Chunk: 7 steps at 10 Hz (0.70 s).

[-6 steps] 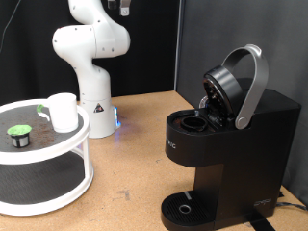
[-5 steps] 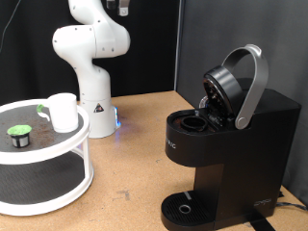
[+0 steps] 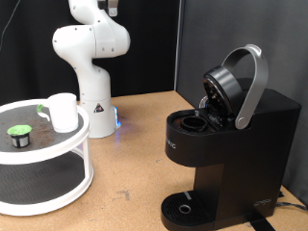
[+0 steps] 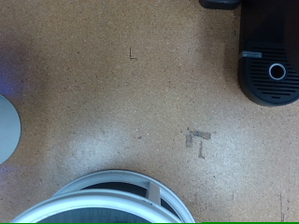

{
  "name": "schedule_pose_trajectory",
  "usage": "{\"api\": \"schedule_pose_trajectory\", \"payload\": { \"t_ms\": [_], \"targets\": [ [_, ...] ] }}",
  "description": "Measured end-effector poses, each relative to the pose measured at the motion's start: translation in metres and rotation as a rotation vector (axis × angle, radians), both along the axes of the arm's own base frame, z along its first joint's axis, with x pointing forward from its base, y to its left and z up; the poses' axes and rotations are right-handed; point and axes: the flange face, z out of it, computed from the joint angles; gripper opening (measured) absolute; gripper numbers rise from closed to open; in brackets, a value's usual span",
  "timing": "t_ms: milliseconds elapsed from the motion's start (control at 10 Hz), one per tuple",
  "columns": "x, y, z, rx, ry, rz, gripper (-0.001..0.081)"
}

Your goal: Make a cup of coffee with the keurig machine

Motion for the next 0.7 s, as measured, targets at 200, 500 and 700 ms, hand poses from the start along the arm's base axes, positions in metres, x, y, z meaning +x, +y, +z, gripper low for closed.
{"api": "schedule_pose_trajectory", "payload": {
  "t_ms": [200, 500, 700],
  "targets": [
    [-0.004, -0.024, -0.001, -0.002, -0.005, 0.004, 0.0807],
    [-0.018, -0.074, -0.003, 0.014, -0.004, 0.038, 0.0807],
    [-0.025, -0.096, -0.003, 0.014, 0.002, 0.069, 0.0807]
  ]
}}
